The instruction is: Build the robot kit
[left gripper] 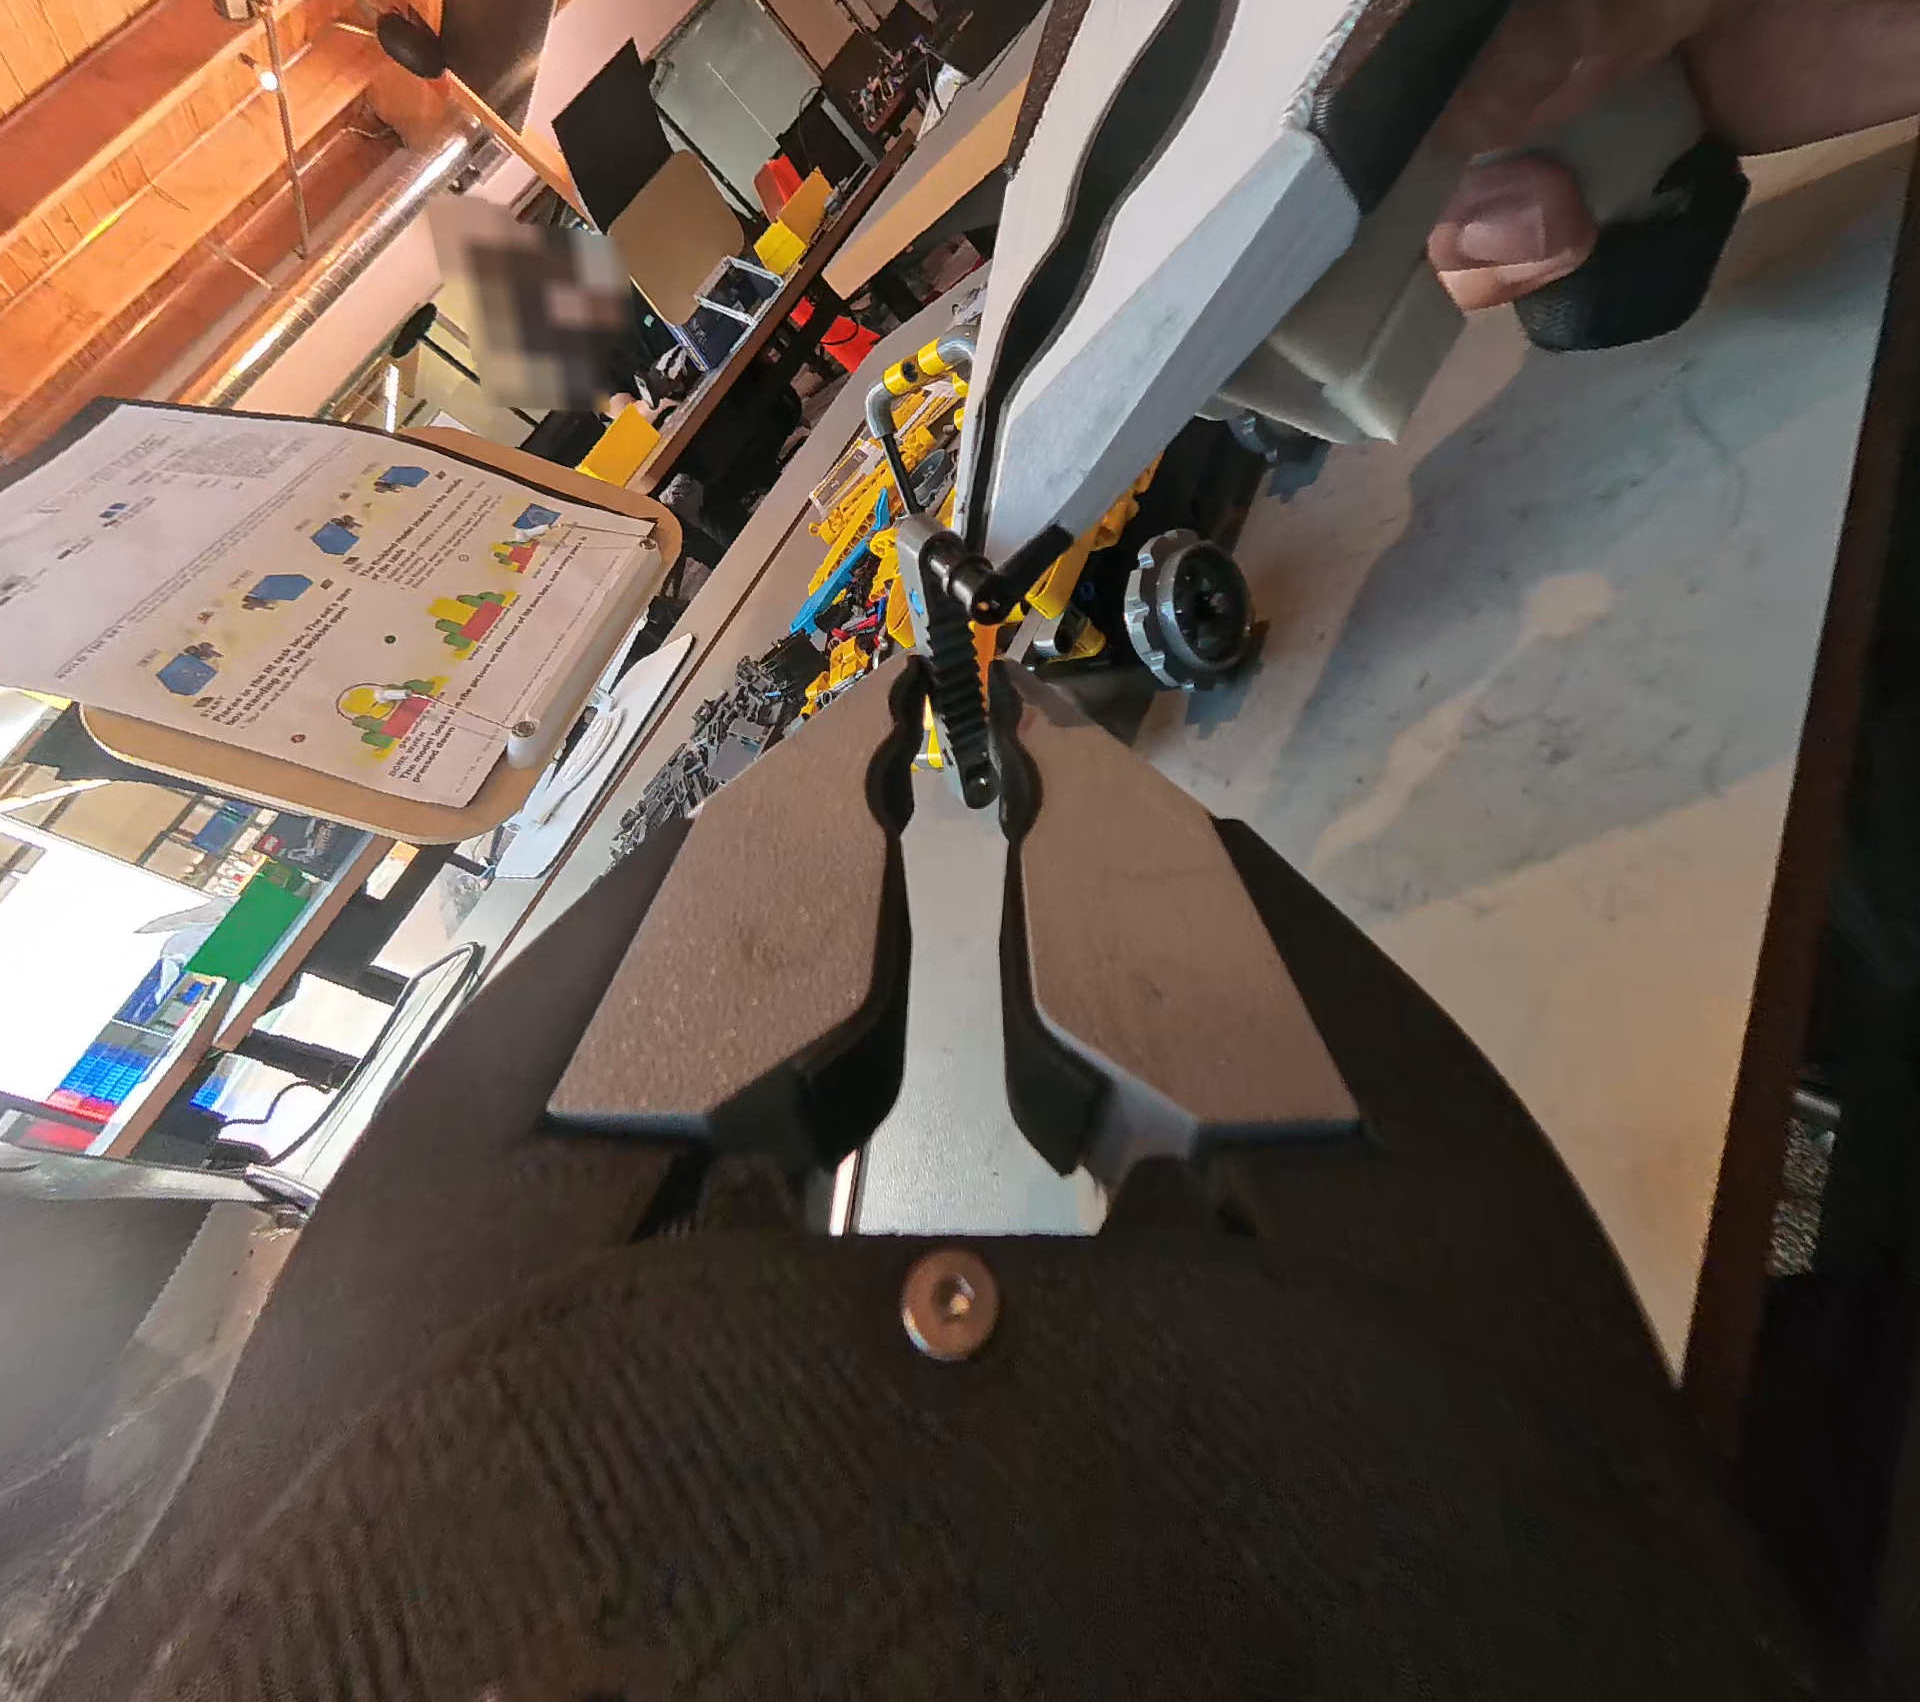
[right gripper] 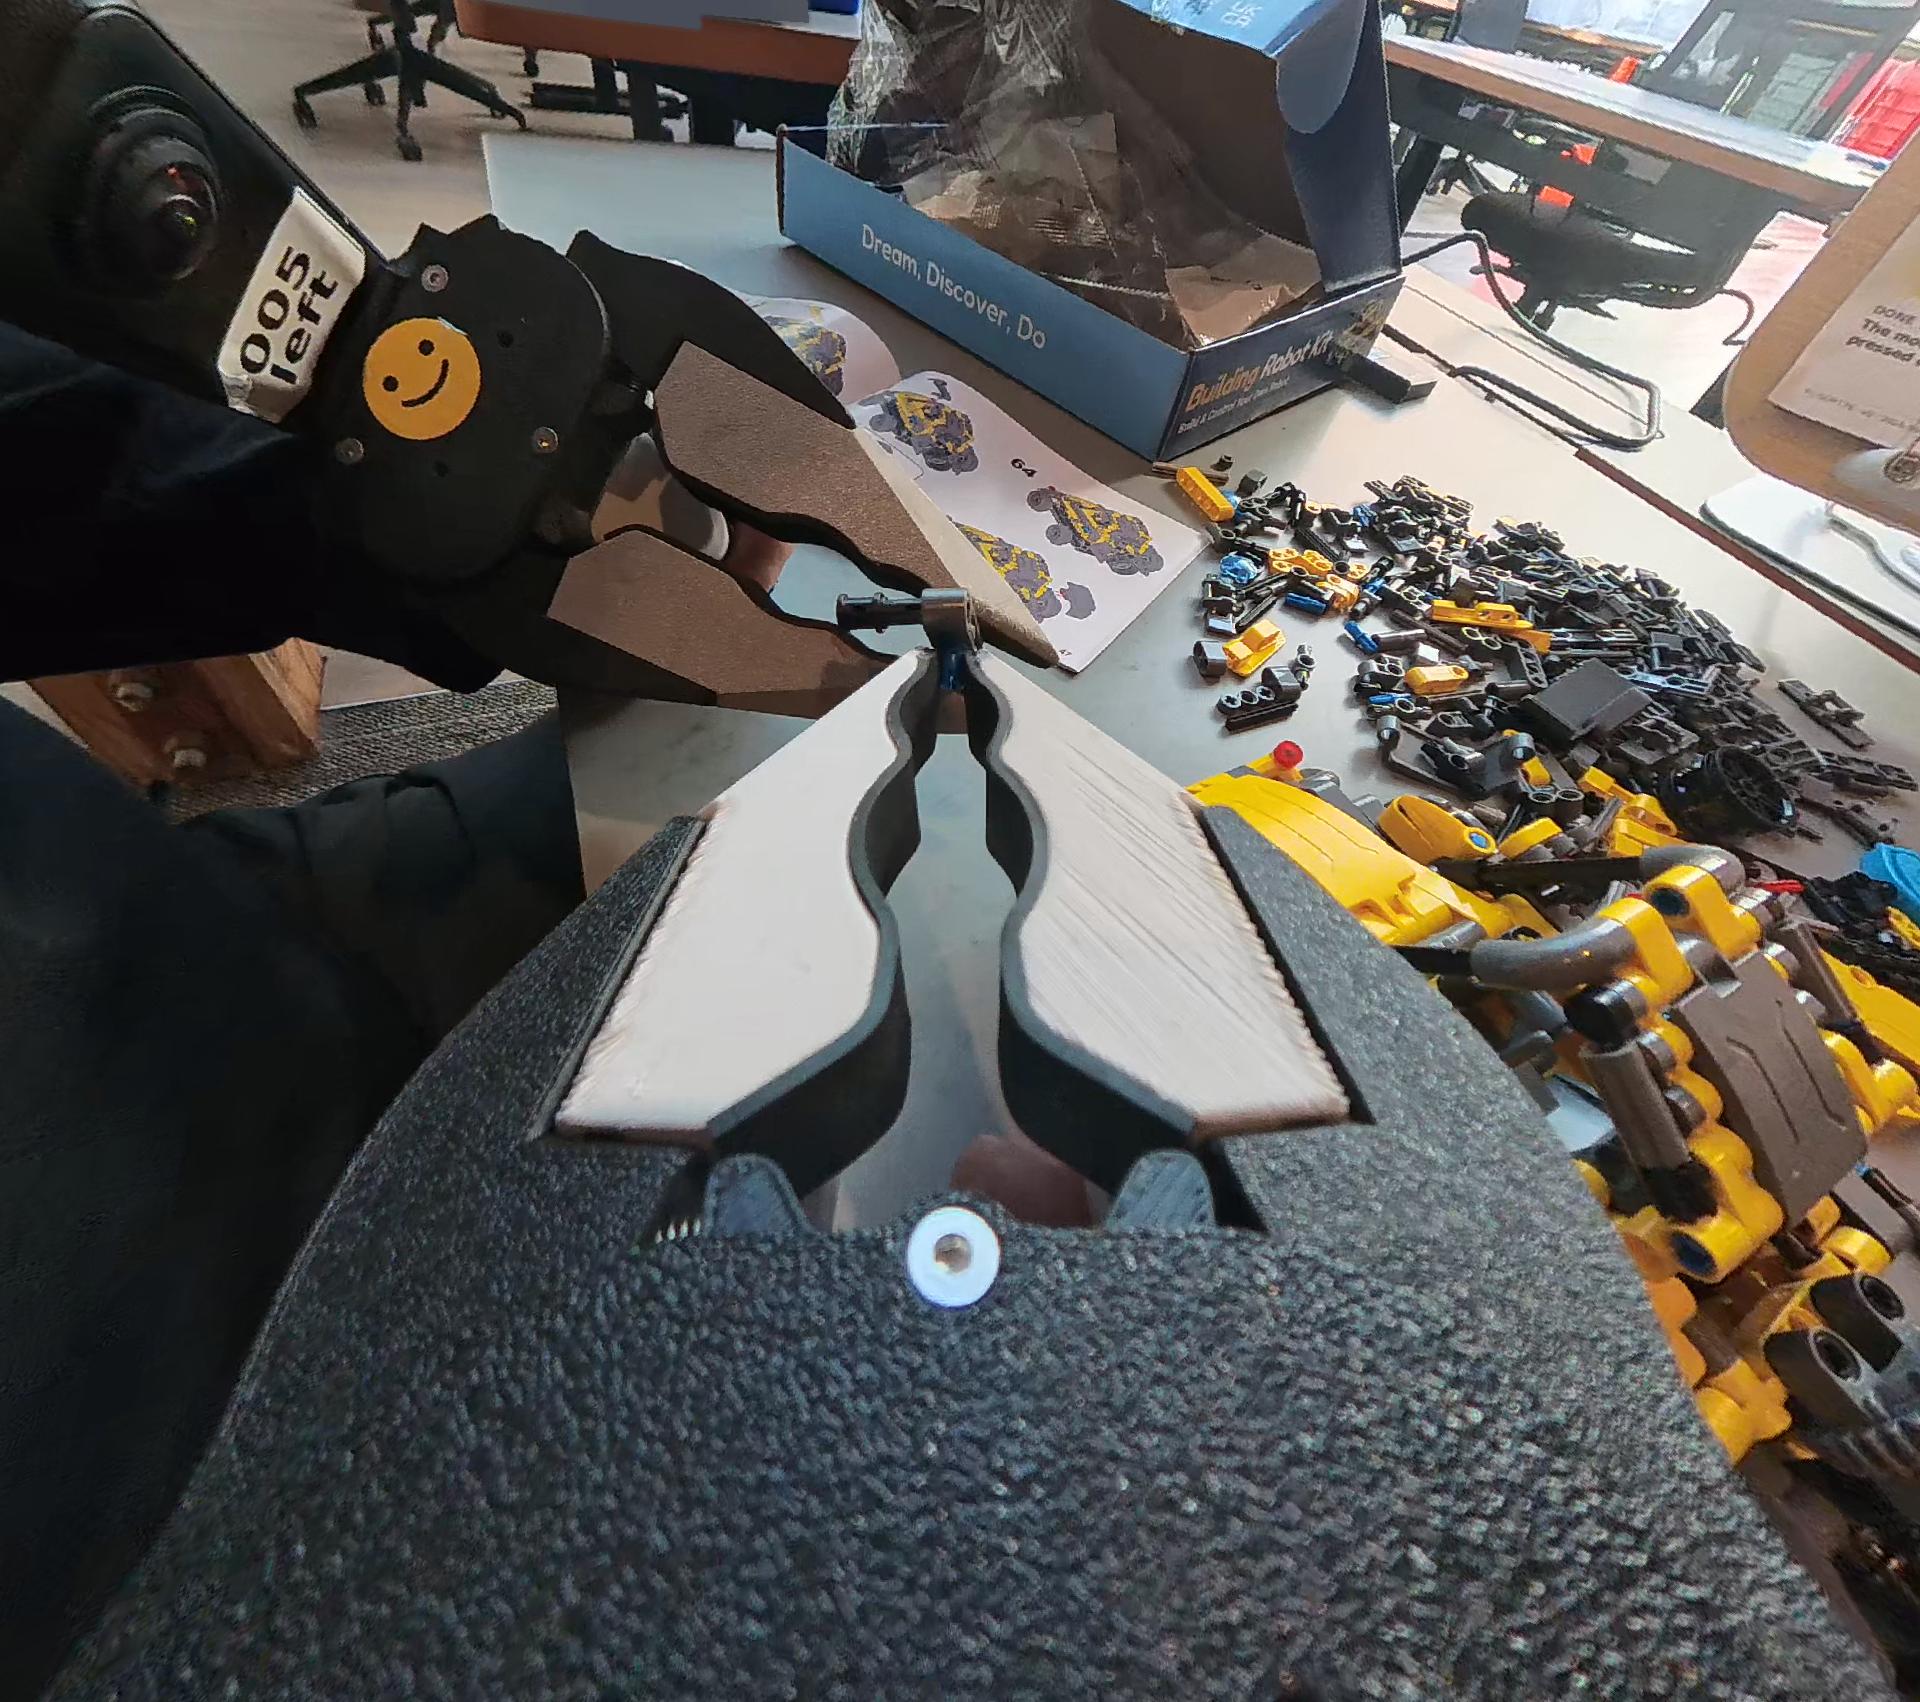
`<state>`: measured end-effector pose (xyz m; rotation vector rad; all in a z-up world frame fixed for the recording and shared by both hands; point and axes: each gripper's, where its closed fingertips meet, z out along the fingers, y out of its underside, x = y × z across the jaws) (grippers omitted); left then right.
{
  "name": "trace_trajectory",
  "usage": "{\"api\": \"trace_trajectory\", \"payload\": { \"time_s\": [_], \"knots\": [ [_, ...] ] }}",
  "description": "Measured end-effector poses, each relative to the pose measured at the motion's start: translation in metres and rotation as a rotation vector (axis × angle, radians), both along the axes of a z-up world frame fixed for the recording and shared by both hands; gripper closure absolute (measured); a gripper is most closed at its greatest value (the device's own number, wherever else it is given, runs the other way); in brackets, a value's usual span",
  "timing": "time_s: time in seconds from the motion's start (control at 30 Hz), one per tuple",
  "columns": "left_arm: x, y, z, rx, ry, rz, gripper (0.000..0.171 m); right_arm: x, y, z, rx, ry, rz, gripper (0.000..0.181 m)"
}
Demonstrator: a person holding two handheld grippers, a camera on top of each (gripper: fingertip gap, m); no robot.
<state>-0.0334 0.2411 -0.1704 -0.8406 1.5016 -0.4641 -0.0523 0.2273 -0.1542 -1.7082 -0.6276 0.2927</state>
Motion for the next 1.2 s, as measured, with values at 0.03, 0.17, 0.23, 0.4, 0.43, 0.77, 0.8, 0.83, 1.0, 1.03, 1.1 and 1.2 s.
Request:
{"api": "trace_trajectory", "payload": {
  "time_s": [0.03,0.17,0.23,0.4,0.43,0.77,0.8,0.83,1.0,1.03,1.1,1.2],
  "knots": [
    [0.0,0.0,0.0,0.002,0.0,-0.002,0.163,0.0,0.0,0.0,0.001,0.001,0.002,0.177],
    [0.001,-0.003,-0.003,0.032,0.012,-0.005,0.158,0.0,-0.002,0.002,0.002,0.008,0.008,0.177],
    [0.001,-0.004,-0.004,0.04,0.016,-0.008,0.157,0.001,-0.002,0.003,0.001,0.005,0.012,0.177],
    [-0.001,-0.009,-0.004,0.018,0.021,-0.058,0.157,-0.001,-0.006,0.003,0.003,-0.007,0.043,0.177],
    [-0.002,-0.011,-0.004,0.012,0.024,-0.079,0.157,-0.001,-0.007,0.003,0.0,-0.003,0.056,0.177],
    [-0.011,-0.017,-0.003,-0.008,0.021,-0.169,0.161,-0.001,-0.015,0.001,-0.024,0.072,0.122,0.177],
    [-0.011,-0.018,-0.003,0.0,0.024,-0.171,0.161,-0.002,-0.016,0.001,-0.024,0.075,0.127,0.177],
    [-0.011,-0.019,-0.004,0.005,0.028,-0.177,0.161,-0.002,-0.017,0.0,-0.023,0.077,0.135,0.177],
    [-0.015,-0.029,-0.009,-0.056,0.089,-0.257,0.155,-0.006,-0.022,0.001,-0.015,0.067,0.175,0.177],
    [-0.016,-0.029,-0.009,-0.079,0.096,-0.27,0.154,-0.006,-0.023,0.002,-0.014,0.068,0.184,0.177],
    [-0.018,-0.03,-0.007,-0.124,0.102,-0.294,0.154,-0.008,-0.025,0.003,-0.011,0.074,0.212,0.177],
    [-0.02,-0.031,-0.004,-0.173,0.098,-0.323,0.15,-0.013,-0.027,0.006,-0.007,0.079,0.253,0.177]
  ]
}}
